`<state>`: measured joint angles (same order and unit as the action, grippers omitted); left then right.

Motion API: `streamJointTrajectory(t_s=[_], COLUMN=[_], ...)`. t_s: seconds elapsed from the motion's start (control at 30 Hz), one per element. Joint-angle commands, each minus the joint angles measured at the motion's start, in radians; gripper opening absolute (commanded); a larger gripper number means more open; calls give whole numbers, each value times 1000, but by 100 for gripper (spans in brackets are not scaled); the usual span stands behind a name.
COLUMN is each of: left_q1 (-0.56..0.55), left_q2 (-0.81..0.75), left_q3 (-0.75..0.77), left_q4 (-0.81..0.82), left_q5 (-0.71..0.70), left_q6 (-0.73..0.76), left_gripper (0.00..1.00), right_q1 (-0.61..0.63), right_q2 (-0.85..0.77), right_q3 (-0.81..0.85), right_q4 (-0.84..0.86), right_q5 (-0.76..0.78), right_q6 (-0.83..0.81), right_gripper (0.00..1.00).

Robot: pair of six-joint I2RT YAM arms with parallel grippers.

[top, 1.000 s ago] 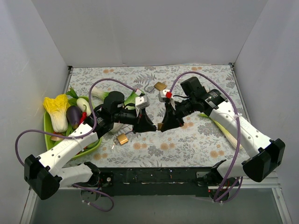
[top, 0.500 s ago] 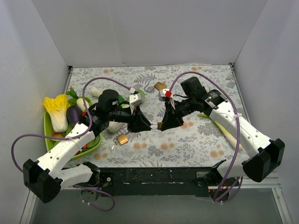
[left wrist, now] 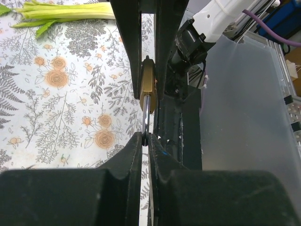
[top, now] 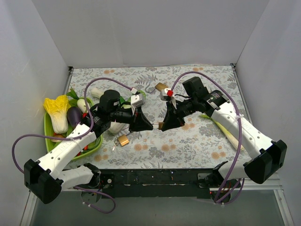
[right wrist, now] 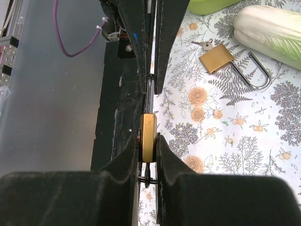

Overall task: Lock with the key
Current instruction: Lock the lock.

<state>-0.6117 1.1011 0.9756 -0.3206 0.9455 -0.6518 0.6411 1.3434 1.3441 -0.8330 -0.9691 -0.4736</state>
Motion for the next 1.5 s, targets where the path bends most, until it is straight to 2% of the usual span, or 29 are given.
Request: streamJointTrajectory(t_s=[0.0, 0.23, 0.5, 0.7, 1.1, 1.27, 1.37, 1.47], left_q1=[-22, -42, -48, -69, -99, -86, -8, 32], left_q2=[5, 28, 63, 86, 86, 57, 23, -20], left_q3=[18, 20, 8, 11, -48, -51, -92, -101], left_q4=[75, 138, 271, 359, 483, 440, 449, 387], left_q5=[10, -7, 6, 7, 12, 24, 81, 85], left_q6=[-28, -92, -239, -293, -371, -358, -391, -313], left_gripper=[0, 0, 0, 0, 0, 0, 0, 0], right_q1=[2, 3, 38, 81, 84, 80, 56, 8], right_q2=[-26, -27, -26, -21, 0, -9, -33, -58], right_q3=[18, 10, -20, -37, -31, -37, -59, -83], right_q4=[48, 89, 192, 282, 417, 362, 305, 284], right_q5=[-42, -46, -52, -60, -98, -99, -94, -111], right_q6=[18, 44, 96, 156, 248, 199, 168, 171], right_gripper=[1, 1, 1, 1, 1, 1, 1, 1])
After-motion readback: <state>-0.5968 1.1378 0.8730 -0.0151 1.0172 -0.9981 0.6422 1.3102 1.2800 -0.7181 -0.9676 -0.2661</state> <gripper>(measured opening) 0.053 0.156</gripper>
